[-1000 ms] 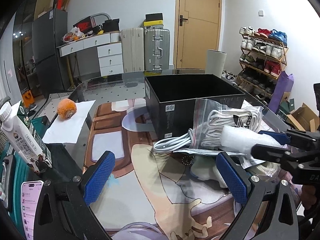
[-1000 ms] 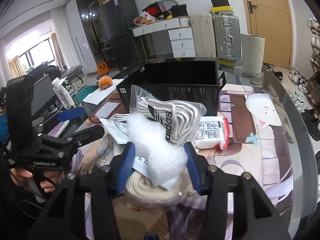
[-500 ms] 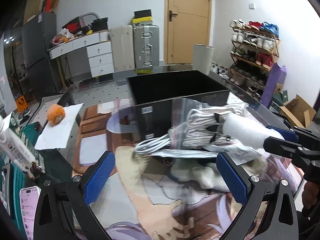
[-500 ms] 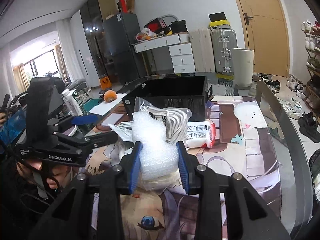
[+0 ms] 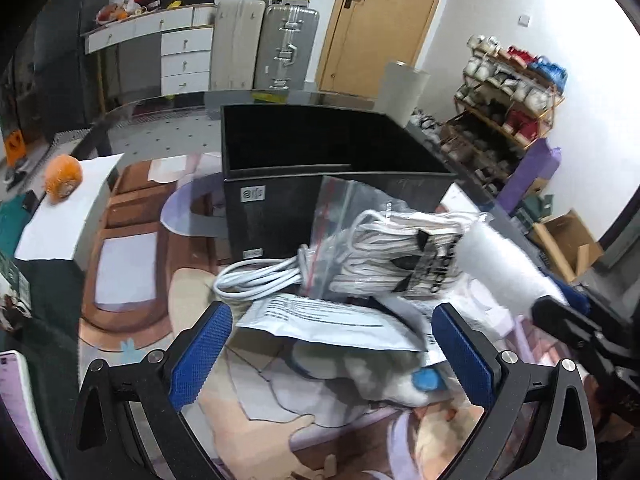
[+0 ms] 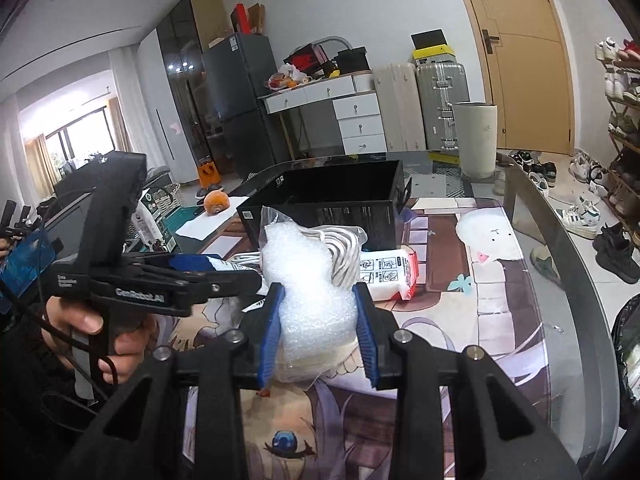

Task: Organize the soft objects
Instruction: 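Lift the bubble-wrap bag with the right gripper and drop it into the black box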

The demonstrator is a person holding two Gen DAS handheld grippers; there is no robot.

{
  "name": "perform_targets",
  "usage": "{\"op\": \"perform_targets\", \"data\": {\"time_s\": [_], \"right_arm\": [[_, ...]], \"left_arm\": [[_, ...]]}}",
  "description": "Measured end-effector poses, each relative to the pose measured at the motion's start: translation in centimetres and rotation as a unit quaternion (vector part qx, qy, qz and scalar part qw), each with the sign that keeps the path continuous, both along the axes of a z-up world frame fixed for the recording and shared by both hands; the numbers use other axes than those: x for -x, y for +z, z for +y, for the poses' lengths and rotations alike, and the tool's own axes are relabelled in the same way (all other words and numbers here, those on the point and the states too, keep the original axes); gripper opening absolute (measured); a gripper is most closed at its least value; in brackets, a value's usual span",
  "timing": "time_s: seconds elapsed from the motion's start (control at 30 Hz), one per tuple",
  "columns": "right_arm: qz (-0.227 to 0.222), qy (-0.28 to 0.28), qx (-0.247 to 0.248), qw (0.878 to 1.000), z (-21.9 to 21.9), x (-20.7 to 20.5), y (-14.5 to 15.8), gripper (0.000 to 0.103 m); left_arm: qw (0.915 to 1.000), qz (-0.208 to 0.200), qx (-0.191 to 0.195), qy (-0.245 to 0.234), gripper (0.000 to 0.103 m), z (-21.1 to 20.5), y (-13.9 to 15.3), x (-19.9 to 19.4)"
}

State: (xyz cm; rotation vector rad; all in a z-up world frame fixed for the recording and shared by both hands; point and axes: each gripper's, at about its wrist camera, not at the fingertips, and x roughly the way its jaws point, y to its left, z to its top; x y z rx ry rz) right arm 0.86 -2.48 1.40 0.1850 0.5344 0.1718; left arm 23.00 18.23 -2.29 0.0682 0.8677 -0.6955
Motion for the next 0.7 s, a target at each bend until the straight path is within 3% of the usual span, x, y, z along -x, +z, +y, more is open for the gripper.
{"op": "perform_targets", "data": {"time_s": [0.1, 0.27, 0.4, 0.7], "right_arm": [[0.003, 0.000, -0.001, 1.000, 0.0, 0.0, -0.1, 0.034], [0.003, 0.004, 0.003, 1.000, 0.2, 0.1, -0.1, 0.034], [0.008, 0.007, 0.005, 1.000, 0.3, -0.1, -0.4, 0.034], [0.009, 0.006, 0.006, 1.000, 0.1, -0.1, -0.4, 0.034]], "left_arm": [[0.9999, -0.009, 0.009, -0.008, 0.102, 0.1, 0.1, 0.2], [0.9936, -0.080, -0.079, -0.010, 0.102, -1.6, 0.2, 1.4], [0.9875, -0.109, -0.112, -0.019, 0.102, -1.9, -0.1, 1.8], [0.9873, -0.107, -0.115, -0.024, 0.099, -2.4, -0.4, 1.3]]}}
